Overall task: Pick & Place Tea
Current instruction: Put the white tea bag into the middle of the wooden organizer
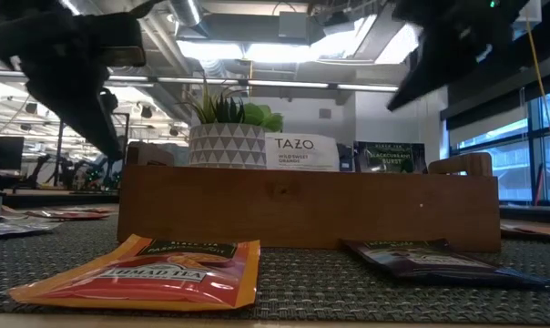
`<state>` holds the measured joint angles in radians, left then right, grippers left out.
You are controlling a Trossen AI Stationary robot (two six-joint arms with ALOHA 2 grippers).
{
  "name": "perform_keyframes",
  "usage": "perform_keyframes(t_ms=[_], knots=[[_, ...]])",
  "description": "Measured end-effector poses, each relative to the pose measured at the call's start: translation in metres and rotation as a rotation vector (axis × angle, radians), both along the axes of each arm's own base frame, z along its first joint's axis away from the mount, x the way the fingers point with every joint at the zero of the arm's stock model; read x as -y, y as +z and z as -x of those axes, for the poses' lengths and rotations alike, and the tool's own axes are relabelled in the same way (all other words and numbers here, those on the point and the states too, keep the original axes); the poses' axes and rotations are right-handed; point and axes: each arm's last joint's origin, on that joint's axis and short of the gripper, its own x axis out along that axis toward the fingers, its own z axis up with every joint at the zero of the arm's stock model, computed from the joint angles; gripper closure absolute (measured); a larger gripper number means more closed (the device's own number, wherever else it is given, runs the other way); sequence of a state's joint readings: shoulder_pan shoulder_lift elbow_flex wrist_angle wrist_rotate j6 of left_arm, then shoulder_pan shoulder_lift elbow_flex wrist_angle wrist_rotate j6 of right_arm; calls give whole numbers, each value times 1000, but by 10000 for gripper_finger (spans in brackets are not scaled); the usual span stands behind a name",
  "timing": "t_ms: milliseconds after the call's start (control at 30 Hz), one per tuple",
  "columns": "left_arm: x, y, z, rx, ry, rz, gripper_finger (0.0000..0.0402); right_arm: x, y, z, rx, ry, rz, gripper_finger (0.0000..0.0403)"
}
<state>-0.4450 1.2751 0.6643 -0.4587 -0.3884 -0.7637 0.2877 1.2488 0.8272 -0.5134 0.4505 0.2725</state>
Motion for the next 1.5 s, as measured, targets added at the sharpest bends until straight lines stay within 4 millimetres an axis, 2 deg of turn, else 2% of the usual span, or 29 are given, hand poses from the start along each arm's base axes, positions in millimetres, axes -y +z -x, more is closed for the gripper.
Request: perform_keyframes(t_ms=[433,700,900,1000,1133,1300,1500], knots=[[0,4,-6,91,43,-16,238,39,-2,36,-122,-550,-133,293],[1,12,-16,218,67,19,236,42,-7,33,-123,-619,-160,285],[3,15,-20,255,4,-13,239,48,-34,45,-172,-719,-199,224],[3,16,-21,265,-18,-28,237,53,-49,49,-163,-812,-289,188],[3,17,-21,266,-28,-35,236,58,-68,56,-159,-853,-323,161],[3,17,-21,267,-27,-35,239,63,-86,60,-96,-928,-390,161],[3,17,-21,267,-25,-34,236,62,-105,62,-24,-887,-494,195]])
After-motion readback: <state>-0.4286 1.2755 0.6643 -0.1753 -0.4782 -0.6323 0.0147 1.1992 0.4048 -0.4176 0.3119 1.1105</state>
